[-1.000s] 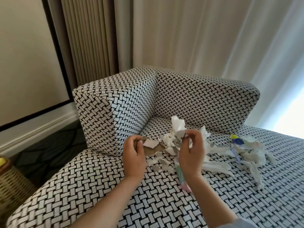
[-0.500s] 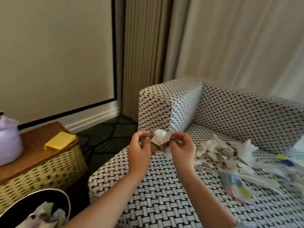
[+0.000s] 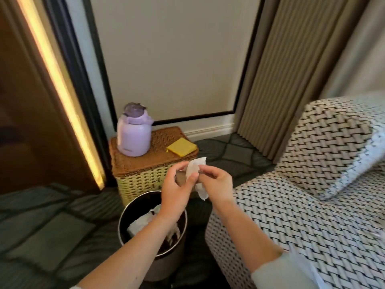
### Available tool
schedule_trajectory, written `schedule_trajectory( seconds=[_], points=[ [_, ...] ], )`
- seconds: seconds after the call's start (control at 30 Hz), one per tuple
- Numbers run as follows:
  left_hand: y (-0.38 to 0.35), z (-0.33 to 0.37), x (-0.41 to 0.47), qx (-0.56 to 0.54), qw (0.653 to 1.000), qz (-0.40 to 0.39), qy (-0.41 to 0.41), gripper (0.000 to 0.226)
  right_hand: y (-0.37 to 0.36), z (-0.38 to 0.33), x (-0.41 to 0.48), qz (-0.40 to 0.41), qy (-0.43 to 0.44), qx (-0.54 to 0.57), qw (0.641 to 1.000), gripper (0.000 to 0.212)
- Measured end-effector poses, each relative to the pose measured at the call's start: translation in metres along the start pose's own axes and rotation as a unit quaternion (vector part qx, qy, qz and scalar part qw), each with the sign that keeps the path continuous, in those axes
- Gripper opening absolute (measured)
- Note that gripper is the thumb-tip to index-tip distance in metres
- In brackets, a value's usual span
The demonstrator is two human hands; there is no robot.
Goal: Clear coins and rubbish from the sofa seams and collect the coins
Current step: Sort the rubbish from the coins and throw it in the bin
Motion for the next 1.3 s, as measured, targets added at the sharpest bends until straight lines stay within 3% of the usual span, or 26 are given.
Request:
schedule_trajectory(
  seconds=[0.13, 0.27, 0.37, 0.47, 0.57, 0.7, 0.8, 0.9, 1.0, 1.1, 1.3],
  points=[
    [0.061, -0.039, 0.0, 0.023, 0.996, 0.074, 0.036, 0.02, -0.062, 0.03, -0.006, -0.068, -0.028, 0.021, 0.997, 0.024],
    [0.1, -0.09, -0.01, 0.058, 0.987, 0.118, 0.091, 0.017, -0.105, 0.068, -0.011, -0.148, -0.054, -0.052, 0.986, 0.024],
    [0.104, -0.132, -0.019, 0.089, 0.978, 0.095, 0.162, 0.019, -0.12, 0.105, -0.018, -0.214, -0.093, -0.116, 0.966, 0.03],
    [0.091, -0.172, -0.031, 0.122, 0.955, 0.02, 0.269, 0.022, -0.123, 0.145, -0.035, -0.285, -0.168, -0.146, 0.932, 0.032],
    [0.073, -0.198, -0.045, 0.11, 0.919, -0.063, 0.372, 0.041, -0.118, 0.177, -0.047, -0.282, -0.236, -0.147, 0.918, 0.032],
    [0.08, -0.211, -0.045, 0.091, 0.891, -0.011, 0.444, 0.065, -0.113, 0.183, -0.05, -0.225, -0.28, -0.049, 0.932, 0.031],
    [0.084, -0.192, -0.033, 0.154, 0.895, 0.027, 0.418, 0.066, -0.102, 0.168, -0.047, -0.209, -0.274, -0.049, 0.937, 0.03],
    [0.067, -0.159, -0.02, 0.1, 0.931, 0.034, 0.35, 0.052, -0.087, 0.148, -0.038, -0.167, -0.24, -0.063, 0.954, 0.04],
    [0.052, -0.118, -0.011, 0.037, 0.962, 0.055, 0.266, 0.028, -0.065, 0.108, -0.029, -0.1, -0.153, -0.048, 0.982, 0.033],
    [0.034, -0.072, -0.005, -0.002, 0.976, 0.072, 0.206, 0.025, -0.031, 0.059, -0.024, -0.027, -0.055, -0.026, 0.998, 0.025],
    [-0.04, 0.007, -0.006, -0.057, 0.991, 0.007, 0.121, 0.027, 0.055, -0.019, -0.029, 0.062, 0.063, -0.02, 0.996, 0.027]
  ],
)
Point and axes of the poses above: each hand's wrist, its own x-axis towards the middle knuckle, its own y-axis out of the back of the hand, z = x × y, the point moved 10 cm from there along x, towards the middle knuckle, and after that the axes turned 6 degrees about y, right-handed, at the moved point
